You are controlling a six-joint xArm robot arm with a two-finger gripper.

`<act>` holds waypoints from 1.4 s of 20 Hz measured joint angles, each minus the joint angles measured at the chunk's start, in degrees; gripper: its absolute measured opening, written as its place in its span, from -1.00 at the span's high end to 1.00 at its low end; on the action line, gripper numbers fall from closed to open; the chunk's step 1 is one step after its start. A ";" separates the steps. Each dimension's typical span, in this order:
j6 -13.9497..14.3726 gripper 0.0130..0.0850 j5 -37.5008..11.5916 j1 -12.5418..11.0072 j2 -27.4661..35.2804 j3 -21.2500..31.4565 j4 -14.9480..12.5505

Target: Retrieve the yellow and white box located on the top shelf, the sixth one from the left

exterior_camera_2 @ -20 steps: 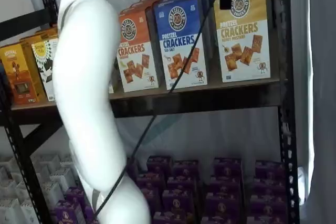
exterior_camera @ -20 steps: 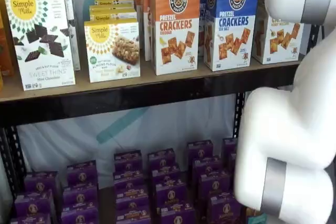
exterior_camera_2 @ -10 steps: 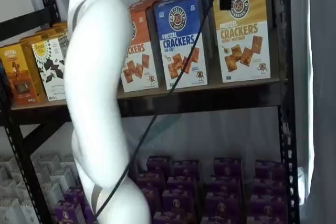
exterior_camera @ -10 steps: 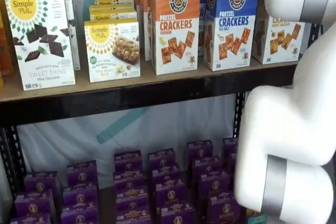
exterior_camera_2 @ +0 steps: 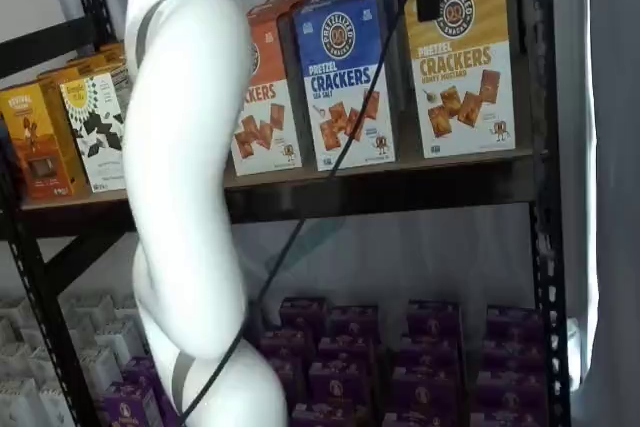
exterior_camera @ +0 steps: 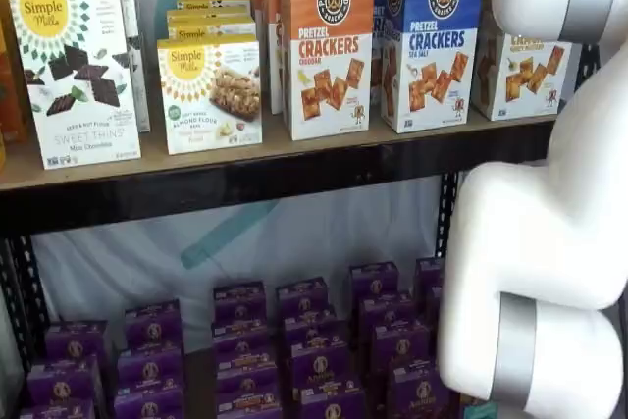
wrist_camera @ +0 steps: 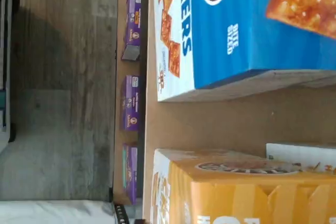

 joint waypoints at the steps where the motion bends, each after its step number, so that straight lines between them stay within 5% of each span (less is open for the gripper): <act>1: 0.02 -1.00 0.08 0.27 -0.02 0.02 -0.65; 12: -0.21 -1.00 -0.15 0.35 -0.27 0.97 -1.40; 14: -0.14 -0.78 0.52 0.17 0.10 0.36 -0.99; 21: 0.08 -0.78 0.76 0.32 0.21 0.09 -0.91; 23: 0.13 -0.56 0.82 0.32 0.19 0.09 -0.76; 28: 0.15 -0.56 0.79 0.39 0.00 0.25 -0.92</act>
